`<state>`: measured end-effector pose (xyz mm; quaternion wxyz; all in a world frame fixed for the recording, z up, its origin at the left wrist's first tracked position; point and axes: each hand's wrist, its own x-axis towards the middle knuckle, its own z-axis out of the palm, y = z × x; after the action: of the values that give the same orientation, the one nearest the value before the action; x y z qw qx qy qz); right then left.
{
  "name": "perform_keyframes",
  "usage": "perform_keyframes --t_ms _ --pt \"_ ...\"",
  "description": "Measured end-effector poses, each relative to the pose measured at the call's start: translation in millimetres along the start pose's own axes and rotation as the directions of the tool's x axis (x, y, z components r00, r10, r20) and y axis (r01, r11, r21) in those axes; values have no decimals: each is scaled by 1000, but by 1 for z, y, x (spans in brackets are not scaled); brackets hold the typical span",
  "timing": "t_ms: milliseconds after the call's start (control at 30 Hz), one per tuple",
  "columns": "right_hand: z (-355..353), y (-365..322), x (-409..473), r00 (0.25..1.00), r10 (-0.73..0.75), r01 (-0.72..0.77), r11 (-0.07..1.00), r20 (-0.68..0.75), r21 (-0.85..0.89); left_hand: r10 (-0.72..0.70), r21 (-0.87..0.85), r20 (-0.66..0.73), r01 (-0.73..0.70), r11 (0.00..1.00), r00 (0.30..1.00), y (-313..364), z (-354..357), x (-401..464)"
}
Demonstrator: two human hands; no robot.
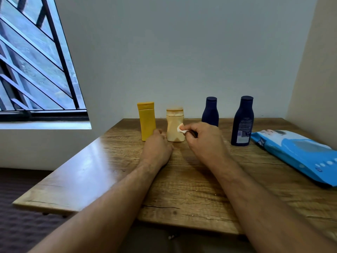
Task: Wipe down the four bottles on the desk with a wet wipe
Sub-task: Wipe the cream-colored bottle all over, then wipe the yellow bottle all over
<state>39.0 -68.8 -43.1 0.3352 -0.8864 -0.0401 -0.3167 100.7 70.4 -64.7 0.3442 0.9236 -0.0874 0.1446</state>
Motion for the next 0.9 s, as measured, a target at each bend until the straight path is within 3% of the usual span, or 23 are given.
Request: perform_keyframes --t_ms 133,233,300,533,733,900 --pt "6 -11 2 999 -35 37 996 -24 83 -55 -183 -175 23 983 983 -9 -5 -9" --pt "9 -27 12 994 -95 99 990 -46 102 -63 -307 -401 -70 949 914 -13 -14 -8" --pt "13 -36 21 991 -130 132 988 -28 77 -78 -315 -472 -85 945 878 -18 -18 0" --pt "42 -40 46 990 -142 142 990 -1 21 -174 -404 -396 0 915 902 -33 -14 41" --pt "57 -33 45 986 -160 163 984 -40 73 -179 -477 -325 2 879 929 -43 -5 68" --pt "51 -33 44 970 -233 233 973 -68 -8 -177 -501 -284 12 865 942 -44 -1 79"
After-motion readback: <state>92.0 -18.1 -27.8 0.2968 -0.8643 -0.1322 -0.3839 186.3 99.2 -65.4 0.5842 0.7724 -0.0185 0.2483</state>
